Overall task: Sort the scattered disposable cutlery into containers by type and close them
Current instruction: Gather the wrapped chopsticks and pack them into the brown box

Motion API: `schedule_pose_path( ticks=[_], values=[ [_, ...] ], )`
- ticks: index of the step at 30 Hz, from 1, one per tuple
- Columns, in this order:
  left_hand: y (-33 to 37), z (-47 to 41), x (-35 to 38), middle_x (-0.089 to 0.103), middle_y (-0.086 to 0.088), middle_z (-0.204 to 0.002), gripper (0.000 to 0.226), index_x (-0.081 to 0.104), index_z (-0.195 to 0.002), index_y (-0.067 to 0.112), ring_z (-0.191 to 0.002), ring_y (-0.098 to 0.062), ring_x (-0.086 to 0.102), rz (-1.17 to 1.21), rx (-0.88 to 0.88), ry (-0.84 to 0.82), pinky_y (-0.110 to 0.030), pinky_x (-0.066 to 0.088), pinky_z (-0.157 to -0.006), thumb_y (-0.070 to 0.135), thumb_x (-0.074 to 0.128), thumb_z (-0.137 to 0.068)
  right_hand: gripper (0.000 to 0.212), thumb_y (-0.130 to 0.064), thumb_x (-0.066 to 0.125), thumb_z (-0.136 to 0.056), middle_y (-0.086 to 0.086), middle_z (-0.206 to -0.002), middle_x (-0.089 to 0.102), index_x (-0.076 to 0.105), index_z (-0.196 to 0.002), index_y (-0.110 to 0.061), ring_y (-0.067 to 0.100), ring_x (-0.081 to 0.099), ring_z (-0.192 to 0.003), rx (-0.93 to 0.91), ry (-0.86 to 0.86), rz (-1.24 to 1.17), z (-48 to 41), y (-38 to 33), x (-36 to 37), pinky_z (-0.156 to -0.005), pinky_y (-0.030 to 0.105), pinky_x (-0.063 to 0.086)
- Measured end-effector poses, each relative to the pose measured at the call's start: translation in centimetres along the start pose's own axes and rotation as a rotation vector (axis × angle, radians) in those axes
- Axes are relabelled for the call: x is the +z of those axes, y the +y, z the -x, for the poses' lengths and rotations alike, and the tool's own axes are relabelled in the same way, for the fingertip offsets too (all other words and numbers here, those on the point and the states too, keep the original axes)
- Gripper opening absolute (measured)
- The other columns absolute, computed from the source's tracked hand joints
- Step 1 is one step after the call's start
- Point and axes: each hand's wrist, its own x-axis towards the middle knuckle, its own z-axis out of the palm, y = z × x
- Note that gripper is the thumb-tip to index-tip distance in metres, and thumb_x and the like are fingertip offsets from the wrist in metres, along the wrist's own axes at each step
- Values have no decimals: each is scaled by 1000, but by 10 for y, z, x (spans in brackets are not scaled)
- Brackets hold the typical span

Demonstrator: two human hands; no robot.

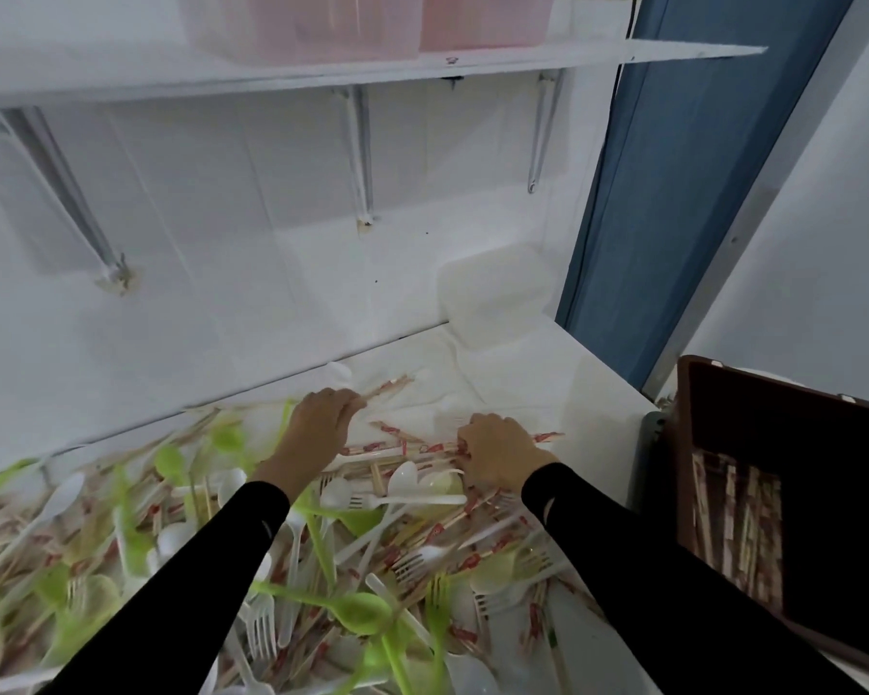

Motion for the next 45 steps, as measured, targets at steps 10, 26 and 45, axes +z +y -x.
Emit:
schedule_pose_path(
  ticks=[10, 26, 45],
  values=[
    [79, 2, -31, 53, -3, -66, 22, 60, -103, 22, -58, -17, 49, 350, -106, 20, -14, 38, -55, 41, 50, -99, 21, -26, 53, -97, 7, -115, 63, 62, -110, -12, 26, 57, -101, 42, -81, -188, 15, 15, -40, -83, 31, 42],
    [141, 15, -29, 40, 8, -60, 29, 49, -82, 13, -53, -9, 36, 618, -141, 321, -28, 32, -54, 35, 53, -99, 21, -11, 49, -94, 8, -109, 63, 55, -114, -6, 26, 58, -95, 215, -89, -313, 62, 61, -103, -65, 28, 43],
    [168, 48, 28, 61, 6, -79, 22, 56, -96, 18, -55, -4, 51, 512, -50, 30, -23, 37, -56, 21, 37, -106, 41, -49, 38, -102, 0, -71, 54, 60, -97, -14, 13, 49, -61, 429, 440, -1354, 92, 23, -79, -57, 24, 38]
  ],
)
